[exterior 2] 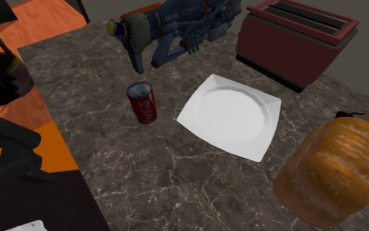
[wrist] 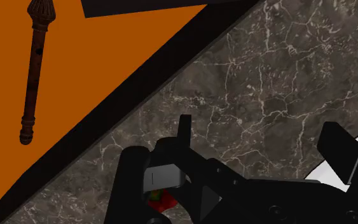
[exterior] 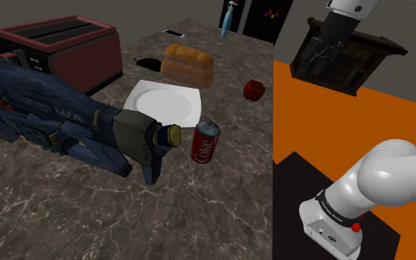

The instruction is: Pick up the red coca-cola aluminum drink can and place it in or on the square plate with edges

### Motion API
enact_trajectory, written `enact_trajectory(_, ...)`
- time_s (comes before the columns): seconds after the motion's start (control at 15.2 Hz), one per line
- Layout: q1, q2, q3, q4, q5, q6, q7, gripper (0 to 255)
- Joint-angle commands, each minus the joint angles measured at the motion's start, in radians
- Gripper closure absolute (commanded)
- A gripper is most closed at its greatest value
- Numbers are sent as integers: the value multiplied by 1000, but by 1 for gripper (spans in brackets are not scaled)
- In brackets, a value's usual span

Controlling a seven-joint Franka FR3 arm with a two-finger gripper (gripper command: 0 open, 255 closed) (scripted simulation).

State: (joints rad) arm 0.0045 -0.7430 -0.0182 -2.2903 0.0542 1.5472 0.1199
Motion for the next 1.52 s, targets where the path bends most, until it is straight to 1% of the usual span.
enact_trajectory(0.0,0,0,0,0,0,0,0,0)
enact_trajectory(0.4,44,11,117,-76,90,106,129,0)
enact_trajectory(0.73,81,56,218,-106,160,206,233,0)
enact_trajectory(1.12,117,156,345,-100,224,334,358,0)
enact_trajectory(1.45,131,272,454,-61,248,443,466,0)
